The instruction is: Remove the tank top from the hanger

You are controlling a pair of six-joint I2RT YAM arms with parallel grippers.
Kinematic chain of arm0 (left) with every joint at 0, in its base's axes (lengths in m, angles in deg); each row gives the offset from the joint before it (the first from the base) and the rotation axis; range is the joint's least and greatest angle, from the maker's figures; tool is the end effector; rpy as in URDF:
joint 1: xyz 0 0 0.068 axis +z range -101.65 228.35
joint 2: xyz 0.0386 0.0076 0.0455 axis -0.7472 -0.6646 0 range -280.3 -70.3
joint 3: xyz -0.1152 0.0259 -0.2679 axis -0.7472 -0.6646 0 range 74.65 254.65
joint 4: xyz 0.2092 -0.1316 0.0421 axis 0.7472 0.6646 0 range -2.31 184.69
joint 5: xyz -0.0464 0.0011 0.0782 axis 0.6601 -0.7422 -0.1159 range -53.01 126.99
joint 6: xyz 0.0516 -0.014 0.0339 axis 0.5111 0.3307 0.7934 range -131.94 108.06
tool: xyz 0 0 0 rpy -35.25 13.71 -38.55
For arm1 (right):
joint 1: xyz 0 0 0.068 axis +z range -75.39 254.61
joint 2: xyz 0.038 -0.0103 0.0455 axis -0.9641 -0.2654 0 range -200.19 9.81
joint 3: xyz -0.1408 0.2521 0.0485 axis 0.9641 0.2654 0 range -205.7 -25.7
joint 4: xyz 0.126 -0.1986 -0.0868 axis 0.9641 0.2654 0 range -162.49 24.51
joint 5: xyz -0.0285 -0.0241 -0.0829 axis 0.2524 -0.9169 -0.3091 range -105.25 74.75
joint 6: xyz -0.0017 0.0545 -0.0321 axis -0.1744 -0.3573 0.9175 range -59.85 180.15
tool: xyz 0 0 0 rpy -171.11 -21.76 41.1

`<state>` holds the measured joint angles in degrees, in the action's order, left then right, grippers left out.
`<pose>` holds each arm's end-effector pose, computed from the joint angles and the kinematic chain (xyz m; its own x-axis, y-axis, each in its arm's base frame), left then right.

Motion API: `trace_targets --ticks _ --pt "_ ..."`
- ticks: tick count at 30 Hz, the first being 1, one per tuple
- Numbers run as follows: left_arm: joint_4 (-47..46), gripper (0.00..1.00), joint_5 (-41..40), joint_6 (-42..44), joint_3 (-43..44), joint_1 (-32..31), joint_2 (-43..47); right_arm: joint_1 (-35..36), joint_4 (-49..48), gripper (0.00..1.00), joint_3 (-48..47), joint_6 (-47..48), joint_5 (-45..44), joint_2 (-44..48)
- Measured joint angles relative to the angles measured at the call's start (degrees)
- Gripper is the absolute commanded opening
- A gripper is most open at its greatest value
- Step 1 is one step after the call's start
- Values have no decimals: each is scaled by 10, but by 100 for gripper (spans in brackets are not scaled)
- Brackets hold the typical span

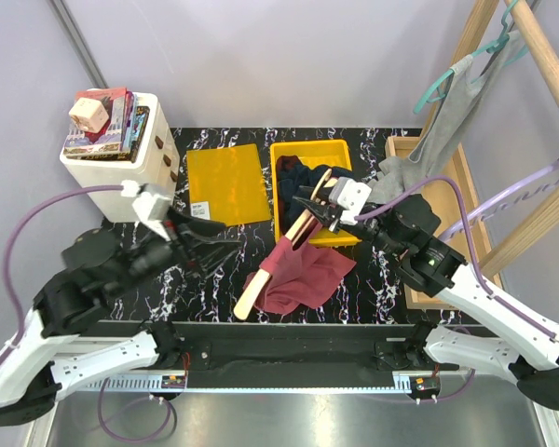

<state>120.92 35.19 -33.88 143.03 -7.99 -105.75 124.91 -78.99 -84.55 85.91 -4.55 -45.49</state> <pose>0.0423 -0.0609 0.4552 -0.3069 -0.2128 -0.9276 0.7545 0.5397 -0.3734 0.1254 0.1652 0.4431 0.4797 -0.0907 -0.8727 -0.7377 0.4969 -0.4571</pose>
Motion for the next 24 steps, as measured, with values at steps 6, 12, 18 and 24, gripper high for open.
trace_targets --ticks 6,12,18,24 --pt "1 81 53 26 5 0 -63 0 10 0 0 6 24 0" --pt "-8 75 96 22 6 0 -71 0 19 0 0 10 30 -7" --pt "-27 63 132 6 5 0 -80 0 21 0 0 11 35 -12" --pt "-34 49 168 -9 3 0 -121 0 21 0 0 11 34 -12"
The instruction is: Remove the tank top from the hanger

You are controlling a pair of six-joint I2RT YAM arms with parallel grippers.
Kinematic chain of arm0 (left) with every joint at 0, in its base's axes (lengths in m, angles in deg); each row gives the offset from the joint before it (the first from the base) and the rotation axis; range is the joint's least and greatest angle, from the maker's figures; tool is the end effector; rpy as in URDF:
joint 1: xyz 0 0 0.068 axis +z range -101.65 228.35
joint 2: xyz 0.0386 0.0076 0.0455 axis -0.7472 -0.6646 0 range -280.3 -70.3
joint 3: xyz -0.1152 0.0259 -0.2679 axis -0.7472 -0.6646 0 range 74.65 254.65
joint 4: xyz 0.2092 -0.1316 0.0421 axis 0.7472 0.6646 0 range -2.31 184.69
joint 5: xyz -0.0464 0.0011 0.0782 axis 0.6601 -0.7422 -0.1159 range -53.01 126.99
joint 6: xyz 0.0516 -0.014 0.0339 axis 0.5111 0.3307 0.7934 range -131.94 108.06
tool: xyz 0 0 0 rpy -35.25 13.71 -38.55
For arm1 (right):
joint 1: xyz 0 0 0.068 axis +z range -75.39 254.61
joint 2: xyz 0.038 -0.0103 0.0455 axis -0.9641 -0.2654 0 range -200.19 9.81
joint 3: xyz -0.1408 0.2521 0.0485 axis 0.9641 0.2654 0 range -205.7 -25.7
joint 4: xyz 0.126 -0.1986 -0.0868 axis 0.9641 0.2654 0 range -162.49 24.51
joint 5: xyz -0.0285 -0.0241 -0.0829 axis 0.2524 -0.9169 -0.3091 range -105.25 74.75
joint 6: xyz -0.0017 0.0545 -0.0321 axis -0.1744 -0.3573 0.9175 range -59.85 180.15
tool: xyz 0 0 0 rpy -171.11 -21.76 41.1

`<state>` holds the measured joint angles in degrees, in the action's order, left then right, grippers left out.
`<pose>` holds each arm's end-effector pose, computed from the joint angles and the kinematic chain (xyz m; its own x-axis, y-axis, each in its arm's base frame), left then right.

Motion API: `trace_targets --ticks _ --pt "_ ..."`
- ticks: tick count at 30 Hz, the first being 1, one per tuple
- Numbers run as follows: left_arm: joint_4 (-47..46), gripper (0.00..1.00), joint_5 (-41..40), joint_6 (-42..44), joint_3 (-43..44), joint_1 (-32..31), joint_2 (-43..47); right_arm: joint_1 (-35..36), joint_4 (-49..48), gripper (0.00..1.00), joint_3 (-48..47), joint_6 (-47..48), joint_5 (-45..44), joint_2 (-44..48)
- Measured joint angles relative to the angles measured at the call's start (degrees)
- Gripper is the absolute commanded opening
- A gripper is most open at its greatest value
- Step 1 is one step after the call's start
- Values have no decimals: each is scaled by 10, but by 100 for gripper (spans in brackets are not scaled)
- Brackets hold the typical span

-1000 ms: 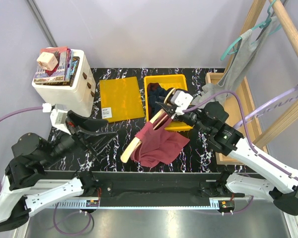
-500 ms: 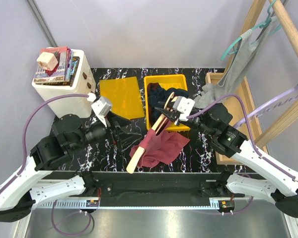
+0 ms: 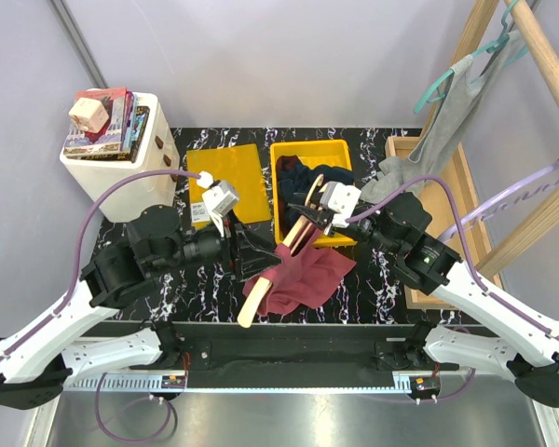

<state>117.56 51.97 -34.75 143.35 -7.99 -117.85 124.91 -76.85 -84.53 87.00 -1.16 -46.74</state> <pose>0.0691 -0.1265 0.4453 -0.4440 -0.0089 -0.8960 0.8392 0.3464 -0.4193 0.1279 0.1725 0.4342 0.4727 -0.1164 -0.8735 -0.7703 0.4269 -0.4737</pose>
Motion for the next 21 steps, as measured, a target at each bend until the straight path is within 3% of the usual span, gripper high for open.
trace_targets --ticks 7,10,11,18,21 --pt "-1 33 7 -13 -17 0 6 0 3 0 0 4 -1 -7" --pt "-1 22 11 -16 -17 0 12 0 6 0 0 4 -1 -10" --pt "-1 11 14 -17 -17 0 13 0 7 0 0 4 -1 -10" --pt "-6 0 17 -23 -18 0 13 0 7 0 0 4 -7 -13" --pt "-10 3 17 -25 -20 0 13 0 7 0 0 4 -13 -13"
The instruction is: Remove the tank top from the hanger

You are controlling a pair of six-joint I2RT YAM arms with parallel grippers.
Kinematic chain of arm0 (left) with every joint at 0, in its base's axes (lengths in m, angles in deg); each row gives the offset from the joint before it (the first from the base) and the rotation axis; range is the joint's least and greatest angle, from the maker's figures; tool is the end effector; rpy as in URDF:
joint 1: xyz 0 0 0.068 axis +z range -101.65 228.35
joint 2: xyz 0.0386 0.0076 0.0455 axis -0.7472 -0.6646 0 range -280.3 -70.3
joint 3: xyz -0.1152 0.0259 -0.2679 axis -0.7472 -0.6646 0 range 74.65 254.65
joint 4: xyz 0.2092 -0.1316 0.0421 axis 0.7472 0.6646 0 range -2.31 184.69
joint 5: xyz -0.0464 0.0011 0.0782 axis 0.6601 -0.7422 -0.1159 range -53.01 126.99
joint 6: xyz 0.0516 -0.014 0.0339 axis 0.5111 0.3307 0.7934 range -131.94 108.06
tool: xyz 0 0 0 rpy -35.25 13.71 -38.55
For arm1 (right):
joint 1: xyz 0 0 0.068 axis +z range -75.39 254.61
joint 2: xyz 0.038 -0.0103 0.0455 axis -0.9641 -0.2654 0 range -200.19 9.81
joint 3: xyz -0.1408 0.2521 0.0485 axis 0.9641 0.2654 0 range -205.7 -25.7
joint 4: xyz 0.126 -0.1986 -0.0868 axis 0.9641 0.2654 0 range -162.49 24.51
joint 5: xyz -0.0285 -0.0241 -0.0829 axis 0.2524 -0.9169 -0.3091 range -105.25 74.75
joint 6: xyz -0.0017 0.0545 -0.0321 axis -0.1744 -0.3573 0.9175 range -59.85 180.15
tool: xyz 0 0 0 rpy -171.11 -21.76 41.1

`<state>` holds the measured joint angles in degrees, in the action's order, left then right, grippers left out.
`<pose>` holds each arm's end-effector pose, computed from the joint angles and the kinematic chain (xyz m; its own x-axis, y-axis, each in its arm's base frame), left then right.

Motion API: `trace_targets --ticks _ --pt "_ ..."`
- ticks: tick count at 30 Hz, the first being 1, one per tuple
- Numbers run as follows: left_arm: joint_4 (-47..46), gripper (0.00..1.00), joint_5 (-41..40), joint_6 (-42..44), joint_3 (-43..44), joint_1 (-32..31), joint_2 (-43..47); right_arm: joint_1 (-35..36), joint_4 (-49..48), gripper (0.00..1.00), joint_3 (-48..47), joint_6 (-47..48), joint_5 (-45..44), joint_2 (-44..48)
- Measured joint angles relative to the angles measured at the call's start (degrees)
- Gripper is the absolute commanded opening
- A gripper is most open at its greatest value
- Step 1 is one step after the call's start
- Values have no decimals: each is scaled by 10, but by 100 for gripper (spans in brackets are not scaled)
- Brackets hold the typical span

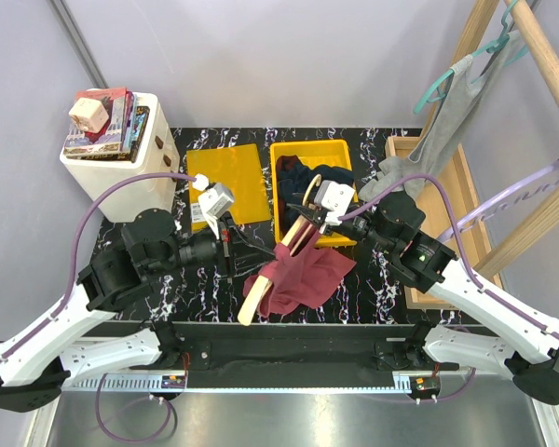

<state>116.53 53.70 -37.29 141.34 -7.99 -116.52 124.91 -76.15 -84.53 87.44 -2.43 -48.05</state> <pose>0.0660 -0.1244 0.4392 -0.4816 -0.0166 -0.8762 0.8284 0.3176 -0.4614 0.1336 0.1778 0.4283 0.4546 -0.1524 -0.8776 -0.7687 0.4307 -0.4729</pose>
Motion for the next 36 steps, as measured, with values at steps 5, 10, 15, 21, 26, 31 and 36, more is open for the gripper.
trace_targets --ticks 5,10,15,21,26,31,36 --pt "-3 55 0 -2 -2 0 3 0 0 0 0 0 -9 0" --pt "-4 61 0 -8 -16 0 36 0 -1 0 0 0 -17 -1" --pt "-3 56 0 -9 -20 0 60 0 -1 0 0 0 -17 -1" --pt "4 47 -1 -13 -36 0 52 0 -1 0 0 0 -17 -1" --pt "11 34 -3 -14 -36 0 40 0 -1 0 0 0 -16 -1" --pt "11 10 -5 -16 -36 0 37 0 -1 0 0 0 -16 -1" --pt "11 0 -10 -15 -36 0 41 0 0 0 0 3 -27 -1"
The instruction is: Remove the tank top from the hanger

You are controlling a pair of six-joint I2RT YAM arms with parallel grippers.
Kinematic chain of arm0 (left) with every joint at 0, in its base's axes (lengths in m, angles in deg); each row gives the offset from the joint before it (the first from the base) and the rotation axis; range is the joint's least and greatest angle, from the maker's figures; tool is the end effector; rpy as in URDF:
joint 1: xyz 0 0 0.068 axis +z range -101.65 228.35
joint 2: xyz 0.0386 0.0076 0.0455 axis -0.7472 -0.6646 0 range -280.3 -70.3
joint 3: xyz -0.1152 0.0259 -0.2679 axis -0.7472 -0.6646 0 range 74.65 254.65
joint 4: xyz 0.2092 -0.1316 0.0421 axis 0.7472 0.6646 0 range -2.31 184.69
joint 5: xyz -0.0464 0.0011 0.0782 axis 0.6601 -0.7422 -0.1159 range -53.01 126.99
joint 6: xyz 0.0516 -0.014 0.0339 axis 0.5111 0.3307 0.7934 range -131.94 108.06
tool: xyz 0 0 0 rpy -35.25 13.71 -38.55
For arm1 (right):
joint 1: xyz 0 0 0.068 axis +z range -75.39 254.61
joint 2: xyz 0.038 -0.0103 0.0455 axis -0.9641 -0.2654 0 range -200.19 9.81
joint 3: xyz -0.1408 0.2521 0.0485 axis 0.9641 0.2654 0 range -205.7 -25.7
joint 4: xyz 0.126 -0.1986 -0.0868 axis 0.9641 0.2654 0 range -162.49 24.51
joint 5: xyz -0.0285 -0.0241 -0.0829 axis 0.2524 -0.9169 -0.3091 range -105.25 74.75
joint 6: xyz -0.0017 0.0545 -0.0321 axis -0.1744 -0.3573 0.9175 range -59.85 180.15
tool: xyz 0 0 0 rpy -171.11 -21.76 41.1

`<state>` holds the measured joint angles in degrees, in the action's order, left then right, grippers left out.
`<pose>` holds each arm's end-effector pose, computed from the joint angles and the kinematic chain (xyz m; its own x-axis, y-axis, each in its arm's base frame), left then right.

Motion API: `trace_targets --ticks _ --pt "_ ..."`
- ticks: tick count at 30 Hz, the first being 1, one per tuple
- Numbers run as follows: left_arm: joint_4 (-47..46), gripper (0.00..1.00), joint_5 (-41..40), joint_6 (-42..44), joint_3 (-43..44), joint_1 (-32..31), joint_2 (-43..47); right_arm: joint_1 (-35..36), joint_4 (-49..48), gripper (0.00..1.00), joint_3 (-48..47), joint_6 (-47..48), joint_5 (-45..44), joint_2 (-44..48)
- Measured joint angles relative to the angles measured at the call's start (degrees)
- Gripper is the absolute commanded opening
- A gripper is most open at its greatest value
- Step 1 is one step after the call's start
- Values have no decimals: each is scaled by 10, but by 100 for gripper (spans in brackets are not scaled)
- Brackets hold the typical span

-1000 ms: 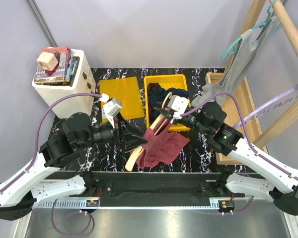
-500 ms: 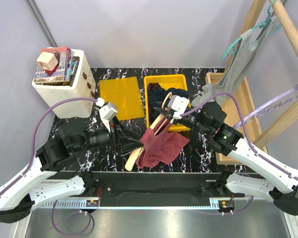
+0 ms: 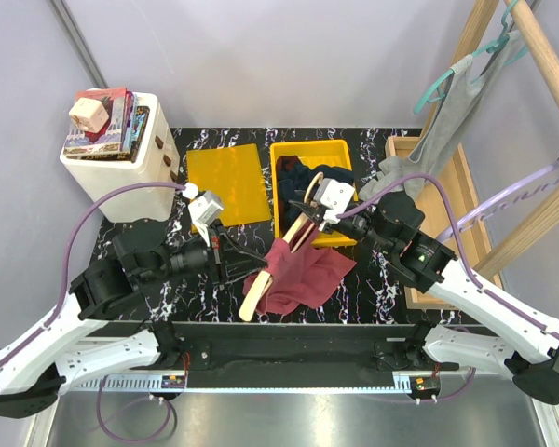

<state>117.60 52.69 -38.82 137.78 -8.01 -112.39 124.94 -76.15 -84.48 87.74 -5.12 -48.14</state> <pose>0.0580 -0.1110 0.4254 -0.5054 -0.0261 -0.8625 0.8084 0.3352 -0.4839 0.1358 0.1772 0.4277 0.4471 -0.1751 -0.8772 -0.7477 0.4652 -0.4739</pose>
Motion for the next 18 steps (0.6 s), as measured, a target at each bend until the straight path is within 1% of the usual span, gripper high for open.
trace_targets --ticks 5,10,15,18 --pt "2 0 -17 2 0 0 14 1 -12 0 0 -4 -51 -8" --pt "12 0 -32 5 -10 0 45 3 -42 0 0 -13 -148 -33" --pt "14 0 -44 9 -17 0 78 3 -73 0 -2 -17 -272 -71" --pt "19 0 -68 10 -26 0 98 3 -80 0 -2 -23 -330 -76"
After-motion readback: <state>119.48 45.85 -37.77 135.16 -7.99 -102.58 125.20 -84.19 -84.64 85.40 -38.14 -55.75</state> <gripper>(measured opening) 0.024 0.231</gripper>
